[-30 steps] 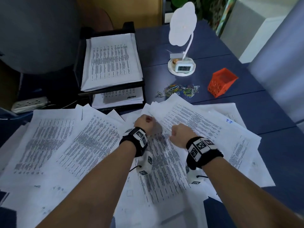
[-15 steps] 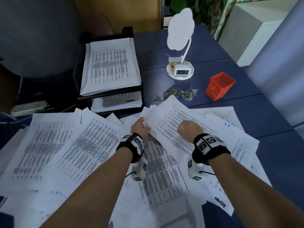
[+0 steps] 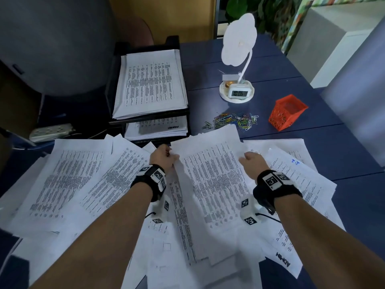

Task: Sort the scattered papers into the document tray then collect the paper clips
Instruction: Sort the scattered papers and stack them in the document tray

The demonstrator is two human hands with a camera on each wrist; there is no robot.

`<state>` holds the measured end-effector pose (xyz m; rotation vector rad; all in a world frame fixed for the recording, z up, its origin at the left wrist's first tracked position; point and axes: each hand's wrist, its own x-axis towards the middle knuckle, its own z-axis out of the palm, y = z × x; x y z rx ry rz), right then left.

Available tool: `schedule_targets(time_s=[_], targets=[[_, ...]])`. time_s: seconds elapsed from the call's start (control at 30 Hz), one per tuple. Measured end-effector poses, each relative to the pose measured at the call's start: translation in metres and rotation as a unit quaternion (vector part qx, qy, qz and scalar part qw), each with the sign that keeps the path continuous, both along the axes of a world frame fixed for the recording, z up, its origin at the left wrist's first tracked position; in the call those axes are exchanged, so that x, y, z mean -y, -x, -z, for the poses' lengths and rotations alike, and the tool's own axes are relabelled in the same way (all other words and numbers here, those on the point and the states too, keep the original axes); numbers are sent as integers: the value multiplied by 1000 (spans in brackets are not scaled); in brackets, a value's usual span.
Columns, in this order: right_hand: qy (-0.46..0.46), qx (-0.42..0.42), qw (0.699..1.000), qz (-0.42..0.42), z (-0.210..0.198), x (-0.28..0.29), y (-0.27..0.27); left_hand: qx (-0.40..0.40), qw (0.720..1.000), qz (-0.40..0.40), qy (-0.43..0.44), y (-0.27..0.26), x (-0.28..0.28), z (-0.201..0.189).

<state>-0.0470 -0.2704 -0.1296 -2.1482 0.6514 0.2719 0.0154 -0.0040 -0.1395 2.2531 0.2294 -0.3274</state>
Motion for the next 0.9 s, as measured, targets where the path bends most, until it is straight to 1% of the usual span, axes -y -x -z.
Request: schedule_targets(time_s=[0.07, 0.13, 0.2, 0.3, 0.43, 0.5, 0.6, 0.67, 0.73, 0.77, 0.8, 0.9], targets=[[-26, -14, 999, 14, 3, -2, 3, 36, 998, -31, -37, 6, -1, -3], [-33, -28, 999, 17, 7, -3, 2, 51, 997, -48, -38, 10, -3, -4], [-37, -39, 998, 11, 10, -3, 1, 56, 997, -47, -35, 15, -6, -6], [-44, -47, 998, 11, 14, 0, -1, 57, 998, 8, -35, 21, -15, -7], [-67, -63, 995, 24, 15, -1, -3, 27, 999, 20, -6, 23, -30, -3], [-86, -72, 993, 28, 14, -4, -3, 29, 998, 42, -25, 24, -33, -3], [-129, -70, 987, 59, 13, -6, -4, 18, 995, 87, -45, 25, -38, -6], [-134, -75, 986, 62, 11, -8, -5, -6, 991, 128, -51, 23, -43, -4], [-123, -68, 988, 70, 9, -9, -4, -30, 981, 168, -90, 25, -45, -6], [-113, -72, 989, 58, 5, -10, -5, -36, 977, 181, -112, 26, -46, -6], [-74, -70, 994, 25, 6, -9, -4, -37, 975, 183, -122, 26, -46, -4], [-77, -73, 994, 0, 20, -6, -4, -28, 975, 179, -130, 28, -41, -4]])
